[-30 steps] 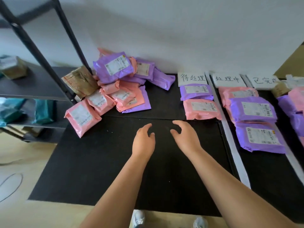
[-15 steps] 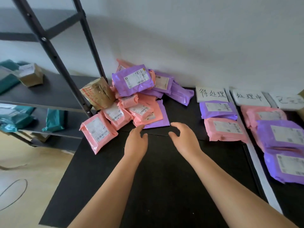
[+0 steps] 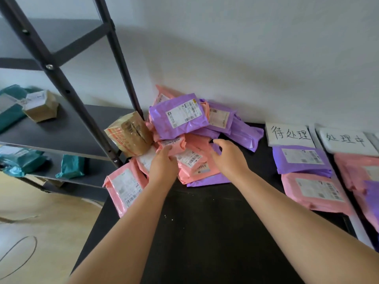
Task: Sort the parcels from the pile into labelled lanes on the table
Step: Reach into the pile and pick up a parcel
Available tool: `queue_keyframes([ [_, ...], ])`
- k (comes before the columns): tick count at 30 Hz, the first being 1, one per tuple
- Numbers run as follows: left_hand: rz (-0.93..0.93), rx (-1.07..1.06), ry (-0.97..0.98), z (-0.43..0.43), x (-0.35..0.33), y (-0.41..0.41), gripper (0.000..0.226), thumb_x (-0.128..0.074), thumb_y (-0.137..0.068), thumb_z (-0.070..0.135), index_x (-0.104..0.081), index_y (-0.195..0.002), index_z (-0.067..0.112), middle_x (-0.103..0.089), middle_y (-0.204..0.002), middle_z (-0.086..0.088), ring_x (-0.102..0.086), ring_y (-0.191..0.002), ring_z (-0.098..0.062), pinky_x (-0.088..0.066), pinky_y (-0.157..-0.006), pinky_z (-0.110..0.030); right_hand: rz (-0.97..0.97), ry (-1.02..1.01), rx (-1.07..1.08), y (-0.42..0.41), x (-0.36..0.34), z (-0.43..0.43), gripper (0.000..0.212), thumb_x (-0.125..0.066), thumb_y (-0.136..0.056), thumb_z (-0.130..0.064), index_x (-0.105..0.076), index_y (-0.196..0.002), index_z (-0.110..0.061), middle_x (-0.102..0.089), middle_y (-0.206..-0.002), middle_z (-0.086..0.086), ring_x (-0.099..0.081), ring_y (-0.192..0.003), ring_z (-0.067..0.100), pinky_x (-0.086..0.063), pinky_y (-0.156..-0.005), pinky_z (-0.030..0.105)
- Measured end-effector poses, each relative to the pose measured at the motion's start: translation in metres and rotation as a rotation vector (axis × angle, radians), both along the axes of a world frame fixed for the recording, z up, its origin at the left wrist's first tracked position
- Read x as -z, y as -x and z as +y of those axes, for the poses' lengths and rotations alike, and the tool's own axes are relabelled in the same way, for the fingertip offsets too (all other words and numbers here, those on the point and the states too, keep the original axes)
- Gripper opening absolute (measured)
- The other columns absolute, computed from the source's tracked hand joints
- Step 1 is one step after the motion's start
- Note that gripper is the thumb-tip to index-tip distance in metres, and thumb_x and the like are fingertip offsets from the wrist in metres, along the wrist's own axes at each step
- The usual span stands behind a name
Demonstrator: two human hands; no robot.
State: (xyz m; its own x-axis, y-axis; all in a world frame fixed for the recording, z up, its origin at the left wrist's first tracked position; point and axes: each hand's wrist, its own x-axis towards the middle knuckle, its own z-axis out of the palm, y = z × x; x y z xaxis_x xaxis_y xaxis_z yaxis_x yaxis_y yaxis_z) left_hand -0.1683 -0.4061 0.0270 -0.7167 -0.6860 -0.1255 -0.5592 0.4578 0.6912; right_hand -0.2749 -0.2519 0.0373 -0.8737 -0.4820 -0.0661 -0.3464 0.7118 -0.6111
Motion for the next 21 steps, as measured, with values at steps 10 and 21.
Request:
queue_keyframes([
  [10,-0.037,0.03,0.013,-0.083,0.022,0.067,0.049,-0.044,-0.095,0.004,-0.046,-0.144,0.013,-0.047,-0.144,-0.013,-0.05,-0.127,-0.032,-0.041,-0.1,-0.036,0.013,-0.169,0.113,0.084,0.015,-0.087,0.036,-0.047,-0.102,-0.024,-0.054,-0.135,-0.013,-0.061,-0.131,0.013,-0.055,-0.121,0.035,-0.043,-0.089,0.038],
  [21,-0.158,0.055,0.063,-0.107,0.044,0.087,0.048,-0.044,-0.094,0.008,-0.05,-0.141,0.014,-0.053,-0.139,-0.011,-0.045,-0.128,-0.033,-0.04,-0.104,-0.044,-0.022,-0.188,0.262,0.107,0.035,-0.12,0.029,-0.05,-0.1,-0.019,-0.059,-0.127,-0.014,-0.063,-0.126,0.009,-0.058,-0.117,0.032,-0.039,-0.083,0.035],
])
